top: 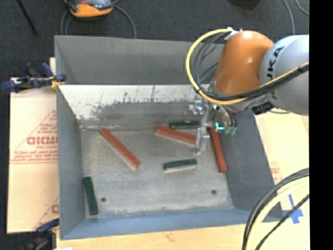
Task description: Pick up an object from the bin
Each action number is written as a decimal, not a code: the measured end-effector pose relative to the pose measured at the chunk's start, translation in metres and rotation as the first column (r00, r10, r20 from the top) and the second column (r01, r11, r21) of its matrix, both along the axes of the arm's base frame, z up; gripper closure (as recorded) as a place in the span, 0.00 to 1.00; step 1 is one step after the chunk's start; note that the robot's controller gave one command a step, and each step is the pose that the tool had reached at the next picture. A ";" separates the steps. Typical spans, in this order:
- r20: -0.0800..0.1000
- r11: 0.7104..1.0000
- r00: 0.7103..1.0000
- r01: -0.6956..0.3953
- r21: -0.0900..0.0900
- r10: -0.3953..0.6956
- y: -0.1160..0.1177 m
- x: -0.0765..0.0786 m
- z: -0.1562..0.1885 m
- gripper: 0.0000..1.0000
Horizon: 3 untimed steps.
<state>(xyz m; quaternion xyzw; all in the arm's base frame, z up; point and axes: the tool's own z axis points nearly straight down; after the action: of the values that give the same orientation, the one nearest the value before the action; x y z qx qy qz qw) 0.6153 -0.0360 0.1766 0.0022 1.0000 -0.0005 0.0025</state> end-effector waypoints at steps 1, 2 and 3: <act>0.006 0.999 0.999 -0.050 -0.001 0.050 -0.001 -0.028 -0.035 0.00; -0.007 0.984 0.984 -0.178 0.000 0.178 0.000 -0.025 -0.063 0.00; -0.003 0.952 0.952 -0.306 0.000 0.306 0.016 -0.076 -0.106 1.00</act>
Offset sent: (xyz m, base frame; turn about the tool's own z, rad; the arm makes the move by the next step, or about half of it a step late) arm 0.0137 0.0024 -0.0819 -0.3077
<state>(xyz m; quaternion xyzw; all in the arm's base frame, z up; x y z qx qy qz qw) 0.5395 -0.0200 0.0703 -0.1528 0.9883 -0.0003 0.0011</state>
